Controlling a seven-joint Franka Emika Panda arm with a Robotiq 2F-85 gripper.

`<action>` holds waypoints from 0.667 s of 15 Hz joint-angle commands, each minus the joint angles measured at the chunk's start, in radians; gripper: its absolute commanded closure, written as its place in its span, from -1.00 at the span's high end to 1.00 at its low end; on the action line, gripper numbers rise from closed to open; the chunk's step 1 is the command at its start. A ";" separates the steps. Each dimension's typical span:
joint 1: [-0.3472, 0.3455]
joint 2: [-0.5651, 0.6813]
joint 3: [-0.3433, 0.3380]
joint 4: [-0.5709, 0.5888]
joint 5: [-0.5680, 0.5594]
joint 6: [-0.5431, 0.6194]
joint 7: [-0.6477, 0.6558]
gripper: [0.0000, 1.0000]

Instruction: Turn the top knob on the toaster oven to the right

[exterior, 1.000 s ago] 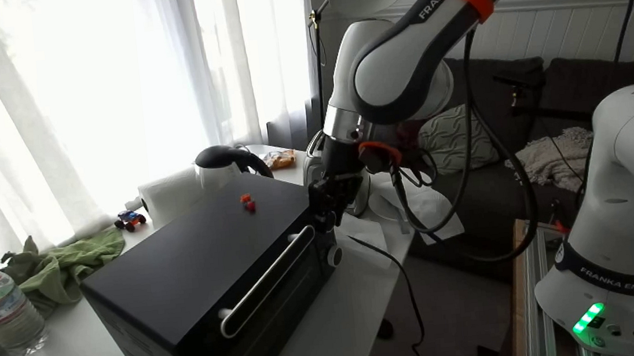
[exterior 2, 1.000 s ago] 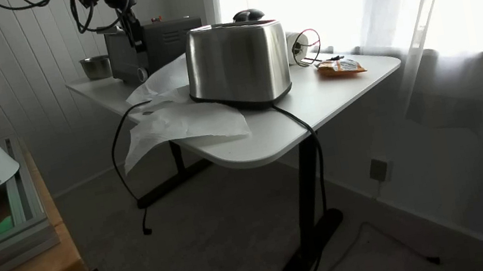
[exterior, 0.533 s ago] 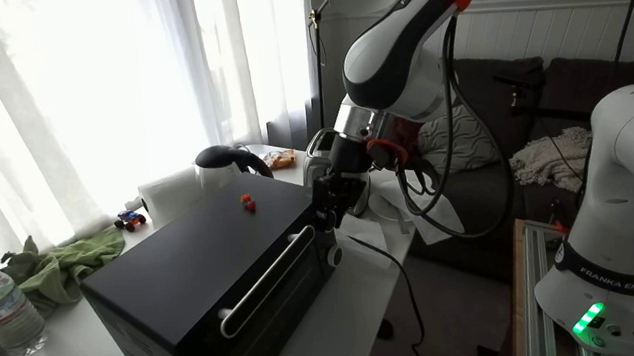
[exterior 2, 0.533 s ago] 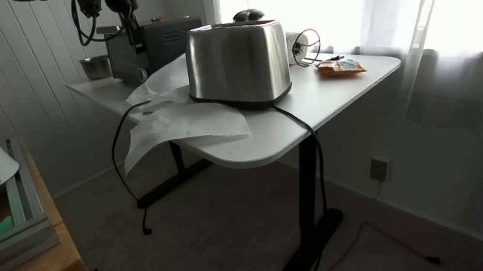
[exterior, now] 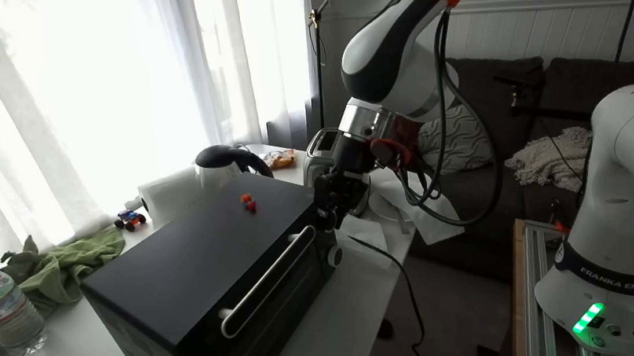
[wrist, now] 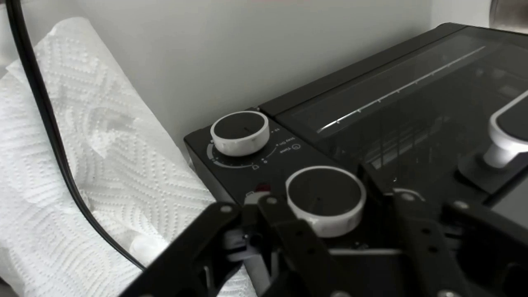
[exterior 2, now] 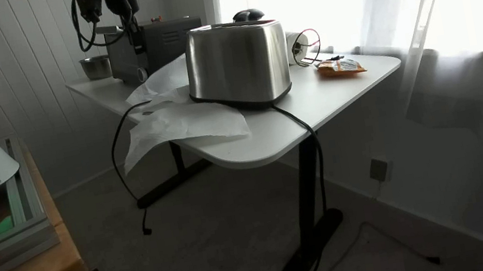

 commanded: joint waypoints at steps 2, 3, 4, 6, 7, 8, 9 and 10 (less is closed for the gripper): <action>-0.025 0.022 0.006 -0.033 0.005 -0.024 0.055 0.46; -0.030 0.028 0.009 -0.037 -0.016 -0.036 0.077 0.57; -0.035 0.035 0.014 -0.037 -0.043 -0.040 0.103 0.70; -0.039 0.043 0.022 -0.041 -0.086 -0.052 0.129 0.96; -0.041 0.044 0.026 -0.046 -0.115 -0.057 0.140 1.00; -0.044 0.045 0.027 -0.051 -0.147 -0.060 0.155 1.00; -0.045 0.043 0.029 -0.059 -0.182 -0.057 0.165 1.00; -0.047 0.041 0.030 -0.064 -0.218 -0.055 0.180 1.00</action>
